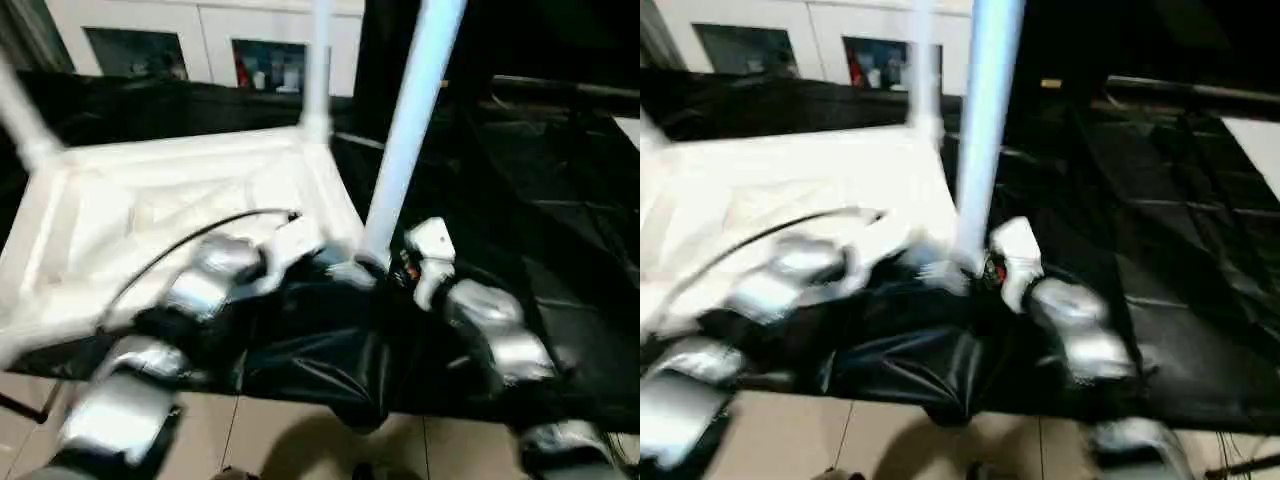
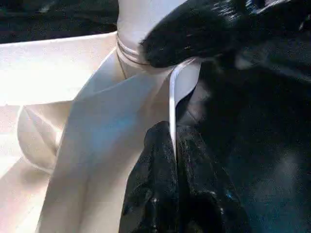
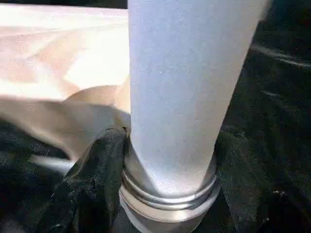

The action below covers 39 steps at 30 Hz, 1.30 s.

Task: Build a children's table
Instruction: Rotate leg to tighten

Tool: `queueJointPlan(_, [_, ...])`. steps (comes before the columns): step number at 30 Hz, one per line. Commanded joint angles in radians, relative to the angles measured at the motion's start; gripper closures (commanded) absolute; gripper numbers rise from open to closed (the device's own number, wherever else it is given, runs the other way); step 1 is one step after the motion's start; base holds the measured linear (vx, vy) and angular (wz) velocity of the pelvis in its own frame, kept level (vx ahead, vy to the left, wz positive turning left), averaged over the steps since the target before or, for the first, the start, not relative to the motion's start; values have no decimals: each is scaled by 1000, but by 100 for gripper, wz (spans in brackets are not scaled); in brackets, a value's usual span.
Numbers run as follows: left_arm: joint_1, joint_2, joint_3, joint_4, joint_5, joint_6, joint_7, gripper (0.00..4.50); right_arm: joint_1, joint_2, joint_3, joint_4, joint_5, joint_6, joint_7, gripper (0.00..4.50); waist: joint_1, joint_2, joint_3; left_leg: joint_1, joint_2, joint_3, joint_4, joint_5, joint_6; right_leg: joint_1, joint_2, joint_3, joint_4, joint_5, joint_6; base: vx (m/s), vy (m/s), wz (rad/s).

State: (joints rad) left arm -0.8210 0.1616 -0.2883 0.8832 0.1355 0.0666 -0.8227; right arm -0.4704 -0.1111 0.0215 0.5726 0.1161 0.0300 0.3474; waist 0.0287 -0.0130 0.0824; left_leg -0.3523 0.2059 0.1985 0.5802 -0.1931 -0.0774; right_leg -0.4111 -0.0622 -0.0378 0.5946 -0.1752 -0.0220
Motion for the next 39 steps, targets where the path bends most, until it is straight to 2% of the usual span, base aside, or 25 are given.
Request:
queueJointPlan(1, [5, -34, 26, 56, -14, 1, 93, 450, 19, 22, -72, 80, 20, 47, -144, 207, -1, -6, -60, 3, 15, -10, -65, -181, 34, 42, -64, 41, -83, -311, -171, 0, 0, 0])
queueJointPlan(3, [-10, -66, 20, 89, 2, -13, 137, 450, 5, 53, -88, 98, 14, 19, -221, 208, -1, -8, -63, 1, 13, -9, -64, -166, 45, 46, -63, 41, -80, -275, -178, 0, 0, 0])
queueJointPlan(4, [-14, -76, 18, 99, 8, -24, 149, 450, 0, 60, -89, 103, 8, 9, -244, 212, -1, -5, -63, 0, 12, -11, -64, -160, 48, 48, -62, 39, -77, -253, -180, 0, 0, 0])
queueJointPlan(5, [-15, -81, 16, 100, 9, -26, 143, 450, -5, 62, -85, 106, 7, 4, -239, 212, 0, -4, -64, 3, 13, -9, -64, -161, 50, 46, -61, 39, -78, -250, -183, 0, 0, 0])
queueJointPlan(8, [-15, -85, 9, 105, 17, -41, 119, 450, -10, 63, -73, 101, -3, -14, -213, 212, 0, -3, -66, -1, 13, -9, -63, -154, 62, 51, -63, 39, -75, -208, -198, 0, 0, 0])
queueJointPlan(11, [-14, -81, -7, 117, 24, -83, 89, 450, 5, 65, -58, 63, -7, -48, -164, 212, 1, -4, -64, -1, 13, -9, -64, -164, 68, 51, -63, 39, -78, -228, -194, 0, 0, 0])
queueJointPlan(12, [-11, -79, -12, 118, 24, -103, 76, 450, 15, 68, -57, 43, 2, -62, -140, 172, 2, -5, -65, -1, 14, -9, -63, -168, 70, 52, -65, 39, -79, -237, -191, 0, 0, 0])
queueJointPlan(15, [-7, -76, -18, 123, 24, -138, 56, 450, 38, 59, -34, -11, 16, -84, -86, 157, 5, -6, -66, -3, 15, -10, -64, -156, 79, 55, -65, 39, -76, -214, -194, 0, 0, 0])
queueJointPlan(16, [-6, -76, -18, 124, 24, -145, 52, 450, 42, 56, -28, -21, 20, -85, -74, 145, 5, -9, -66, -2, 14, -9, -63, -155, 83, 55, -64, 39, -77, -217, -193, 0, 0, 0])
queueJointPlan(18, [-4, -77, -14, 123, 22, -154, 60, 450, 51, 40, -7, -48, 20, -73, -38, 122, 6, -7, -66, -3, 15, -10, -63, -149, 86, 55, -65, 39, -76, -219, -193, 0, 0, 0])
queueJointPlan(20, [1, -82, -2, 110, 11, -190, 69, 450, 74, -3, 11, -107, 22, -58, 20, 122, 7, -12, -67, -4, 15, -9, -62, -143, 90, 57, -65, 38, -76, -228, -189, 0, 0, 0])
queueJointPlan(21, [1, -82, -2, 110, 11, -190, 69, 450, 74, -3, 11, -107, 22, -58, 20, 122, 9, -12, -68, -4, 15, -9, -61, -141, 93, 57, -65, 39, -76, -224, -186, 0, 0, 0])
queueJointPlan(25, [9, -88, 26, 73, -28, -207, 32, 450, 138, -110, 17, -239, 93, -1, 225, 122, 19, -14, -72, -7, 19, -9, -58, -115, 126, 63, -65, 38, -68, -153, -202, 0, 0, 0])
queueJointPlan(26, [14, -85, 33, 50, -46, -197, -1, 406, 161, -151, 18, -278, 112, 13, 286, 121, 19, -15, -74, -7, 19, -9, -57, -112, 131, 63, -64, 37, -66, -146, -207, 0, 0, 0])
queueJointPlan(27, [17, -83, 38, 37, -59, -191, -24, 406, 178, -177, 17, -304, 125, 23, 326, 121, 22, -18, -77, -10, 18, -8, -53, -95, 141, 65, -65, 39, -61, -107, -214, 0, 0, 0])
queueJointPlan(29, [34, -76, 48, -31, -108, -148, -106, 395, 212, -236, 20, -356, 150, 40, 409, 121, 28, -18, -83, -12, 19, -8, -48, -60, 161, 66, -66, 39, -51, -40, -234, 0, 0, 0])
queueJointPlan(31, [54, -68, 52, -106, -144, -112, -158, 365, 233, -273, 22, -390, 173, 58, 456, 121, 32, -19, -85, -15, 23, -7, -43, -20, 187, 63, -65, 38, -39, 44, -269, 0, 0, 0])
queueJointPlan(32, [62, -61, 55, -140, -154, -95, -164, 358, 240, -286, 25, -406, 185, 70, 477, 121, 32, -19, -82, -15, 24, -7, -43, -20, 191, 62, -65, 37, -39, 47, -273, 0, 0, 0])
queueJointPlan(34, [68, -53, 55, -165, -159, -83, -170, 353, 243, -291, 27, -416, 192, 76, 487, 121, 30, -20, -79, -15, 25, -7, -42, -48, 190, 58, -66, 35, -44, 4, -273, 0, 0, 0])
queueJointPlan(35, [91, -12, 54, -263, -178, -19, -201, 338, 249, -300, 35, -447, 211, 97, 510, 121, 28, -20, -76, -14, 28, -9, -47, -68, 175, 62, -69, 35, -45, -38, -268, 0, 0, 0])
queueJointPlan(36, [108, 15, 53, -320, -190, 23, -227, 338, 249, -299, 38, -461, 217, 112, 515, 121, 24, -19, -72, -16, 28, -9, -48, -89, 163, 59, -70, 35, -51, -92, -254, 0, 0, 0])
queueJointPlan(38, [133, 59, 42, -398, -205, 81, -272, 308, 236, -286, 43, -459, 213, 122, 504, 121, 12, -16, -68, -15, 26, -9, -51, -115, 136, 53, -65, 35, -59, -167, -234, 0, 0, 0])
queueJointPlan(39, [133, 59, 42, -398, -205, 81, -272, 304, 236, -286, 43, -459, 213, 122, 504, 121, 10, -14, -67, -9, 25, -8, -52, -137, 117, 50, -65, 36, -65, -216, -222, 0, 0, 0])
